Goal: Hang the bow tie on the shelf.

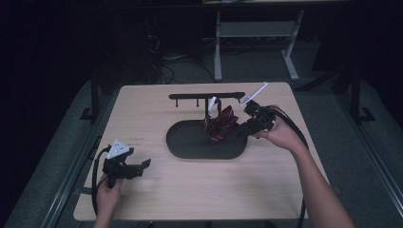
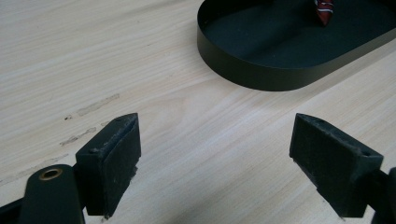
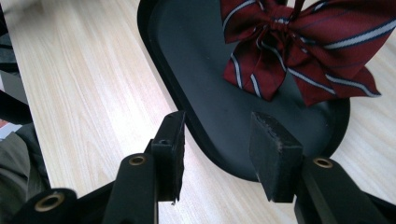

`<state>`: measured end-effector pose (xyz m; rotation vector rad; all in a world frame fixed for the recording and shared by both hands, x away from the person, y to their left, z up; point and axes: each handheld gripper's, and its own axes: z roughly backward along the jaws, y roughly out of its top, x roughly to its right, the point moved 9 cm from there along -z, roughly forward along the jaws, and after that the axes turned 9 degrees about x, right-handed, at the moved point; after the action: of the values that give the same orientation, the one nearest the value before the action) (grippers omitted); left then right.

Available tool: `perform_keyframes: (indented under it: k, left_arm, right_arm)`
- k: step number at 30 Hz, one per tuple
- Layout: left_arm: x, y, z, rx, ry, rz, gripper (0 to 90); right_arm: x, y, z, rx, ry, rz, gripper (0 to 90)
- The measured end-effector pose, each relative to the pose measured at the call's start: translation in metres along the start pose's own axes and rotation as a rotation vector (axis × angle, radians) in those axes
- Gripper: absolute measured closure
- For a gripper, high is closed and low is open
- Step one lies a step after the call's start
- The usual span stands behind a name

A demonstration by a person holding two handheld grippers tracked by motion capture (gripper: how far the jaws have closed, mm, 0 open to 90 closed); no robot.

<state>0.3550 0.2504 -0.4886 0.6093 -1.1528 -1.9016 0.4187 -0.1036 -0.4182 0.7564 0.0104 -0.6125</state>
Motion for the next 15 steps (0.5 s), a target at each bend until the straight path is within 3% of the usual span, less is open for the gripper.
perform_keyframes:
  k: [15]
  left_arm:
    - [-0.0006,0.0005,0.0008,0.002,0.003,-0.003,16.3]
  right_arm:
    - [-0.0072,-0.0088,-0.0001,-0.001,0.029,-0.016,51.9]
